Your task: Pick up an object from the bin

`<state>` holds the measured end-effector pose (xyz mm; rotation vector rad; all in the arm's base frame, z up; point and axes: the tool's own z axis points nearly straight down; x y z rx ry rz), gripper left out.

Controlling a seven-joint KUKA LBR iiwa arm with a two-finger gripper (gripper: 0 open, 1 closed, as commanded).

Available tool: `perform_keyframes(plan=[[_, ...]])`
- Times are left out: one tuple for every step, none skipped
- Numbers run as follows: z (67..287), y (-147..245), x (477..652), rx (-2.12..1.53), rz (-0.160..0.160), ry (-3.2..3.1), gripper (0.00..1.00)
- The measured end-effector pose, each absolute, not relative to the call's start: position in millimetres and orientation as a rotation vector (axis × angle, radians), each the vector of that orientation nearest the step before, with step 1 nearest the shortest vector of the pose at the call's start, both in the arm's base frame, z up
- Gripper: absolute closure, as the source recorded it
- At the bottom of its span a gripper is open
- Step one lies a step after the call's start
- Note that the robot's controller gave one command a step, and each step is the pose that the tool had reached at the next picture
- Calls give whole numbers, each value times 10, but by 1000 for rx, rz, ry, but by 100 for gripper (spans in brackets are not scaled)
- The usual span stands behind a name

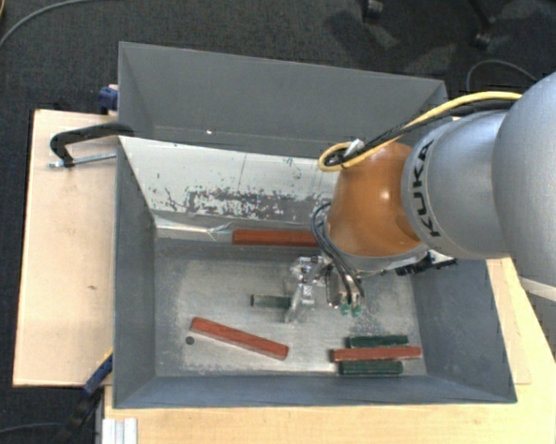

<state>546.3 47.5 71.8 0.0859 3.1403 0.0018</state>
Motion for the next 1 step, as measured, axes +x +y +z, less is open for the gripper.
perform_keyframes(plan=[[2186, 823, 5415, 40, 6, 3127, 100]])
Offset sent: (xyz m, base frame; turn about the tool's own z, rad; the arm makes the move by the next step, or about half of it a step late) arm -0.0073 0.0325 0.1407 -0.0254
